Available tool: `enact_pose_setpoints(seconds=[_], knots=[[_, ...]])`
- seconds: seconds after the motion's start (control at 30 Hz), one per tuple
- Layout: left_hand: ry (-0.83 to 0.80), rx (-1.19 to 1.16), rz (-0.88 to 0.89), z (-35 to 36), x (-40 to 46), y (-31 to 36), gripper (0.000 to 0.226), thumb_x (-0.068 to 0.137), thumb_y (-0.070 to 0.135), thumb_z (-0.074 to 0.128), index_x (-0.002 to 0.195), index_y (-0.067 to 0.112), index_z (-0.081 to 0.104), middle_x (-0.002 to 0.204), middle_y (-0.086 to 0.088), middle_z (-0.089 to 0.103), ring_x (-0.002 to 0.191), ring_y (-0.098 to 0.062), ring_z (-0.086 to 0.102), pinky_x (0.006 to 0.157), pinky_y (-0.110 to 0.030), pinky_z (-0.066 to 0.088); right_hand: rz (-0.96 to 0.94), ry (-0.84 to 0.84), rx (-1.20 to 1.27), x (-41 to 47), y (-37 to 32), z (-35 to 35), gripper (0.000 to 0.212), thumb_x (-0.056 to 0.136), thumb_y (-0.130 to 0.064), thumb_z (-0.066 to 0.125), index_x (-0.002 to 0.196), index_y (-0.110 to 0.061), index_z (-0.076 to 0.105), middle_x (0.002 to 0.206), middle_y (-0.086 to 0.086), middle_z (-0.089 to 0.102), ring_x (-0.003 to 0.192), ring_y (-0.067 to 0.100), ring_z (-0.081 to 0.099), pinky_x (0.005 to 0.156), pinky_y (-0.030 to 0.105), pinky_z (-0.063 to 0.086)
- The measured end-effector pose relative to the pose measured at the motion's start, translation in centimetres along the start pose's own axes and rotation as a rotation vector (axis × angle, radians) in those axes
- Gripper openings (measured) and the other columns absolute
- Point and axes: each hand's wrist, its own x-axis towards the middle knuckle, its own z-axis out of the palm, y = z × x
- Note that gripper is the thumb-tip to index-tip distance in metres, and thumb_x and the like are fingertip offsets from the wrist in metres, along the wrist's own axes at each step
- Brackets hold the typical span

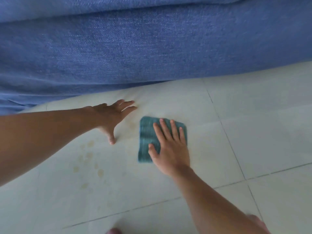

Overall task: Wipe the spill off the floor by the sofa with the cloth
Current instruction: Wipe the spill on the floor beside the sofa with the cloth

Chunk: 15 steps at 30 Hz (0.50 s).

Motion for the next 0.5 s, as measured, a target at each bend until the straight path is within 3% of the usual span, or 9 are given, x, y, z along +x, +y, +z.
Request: enact_pose_setpoints(seconds=[0.1,0.17,0.27,0.4,0.43,0.5], knots=[[-0.01,0.001,0.027,0.4,-0.2,0.1,0.153,0.051,0.049,0.092,0.152,0.032,-0.022,0.159,0.008,-0.033,0.151,-0.023,-0.018,0.109,-0.045,0.041,0.474,0.083,0.013,2.0,5.4,-0.9,0.076,0.092,-0.056,0.027,0.161,-0.024,0.017,0.171,0.001,0.01,0.157,0.029,0.004,0.125,0.052,0.0],[-0.029,0.003,0.023,0.7,-0.4,0.6,0.153,0.052,0.046,0.092,0.151,0.033,-0.024,0.158,0.006,-0.036,0.15,-0.027,-0.022,0.107,-0.045,0.044,0.631,0.157,0.016,-1.8,5.2,-0.6,0.075,0.094,-0.053,0.027,0.16,-0.018,0.02,0.169,0.008,0.018,0.155,0.034,0.01,0.123,0.057,0.009],[-0.036,0.048,0.024,0.3,-0.1,0.9,0.155,0.052,0.047,0.092,0.151,0.03,-0.026,0.157,0.001,-0.037,0.148,-0.032,-0.024,0.108,-0.047,0.043,0.496,0.152,-0.013,-8.2,-0.5,0.9,0.075,0.093,-0.049,0.036,0.157,-0.012,0.028,0.166,0.014,0.026,0.153,0.04,0.018,0.12,0.062,0.018],[-0.036,0.005,0.024,-0.4,0.4,0.9,0.149,0.055,0.044,0.091,0.153,0.028,-0.019,0.159,0.001,-0.03,0.148,-0.031,-0.024,0.104,-0.044,0.046,0.075,0.016,0.005,-3.6,-1.4,0.9,0.075,0.092,-0.056,0.04,0.158,-0.023,0.027,0.169,0.002,0.017,0.157,0.031,0.006,0.124,0.053,0.006],[-0.017,-0.033,0.036,-0.3,0.5,0.7,0.145,0.056,0.043,0.091,0.153,0.028,-0.015,0.159,0.002,-0.027,0.148,-0.029,-0.022,0.103,-0.041,0.047,0.057,0.007,-0.017,-1.3,0.0,0.4,0.075,0.092,-0.058,0.037,0.159,-0.025,0.026,0.17,0.0,0.016,0.157,0.029,0.005,0.125,0.051,0.004],[0.016,-0.098,0.064,-0.2,0.4,-0.1,0.141,0.057,0.042,0.091,0.153,0.031,-0.012,0.159,0.006,-0.025,0.15,-0.022,-0.015,0.106,-0.037,0.042,0.21,0.074,-0.044,2.2,3.8,-0.4,0.076,0.091,-0.059,0.032,0.159,-0.024,0.026,0.169,0.001,0.019,0.156,0.03,0.009,0.125,0.051,0.003]])
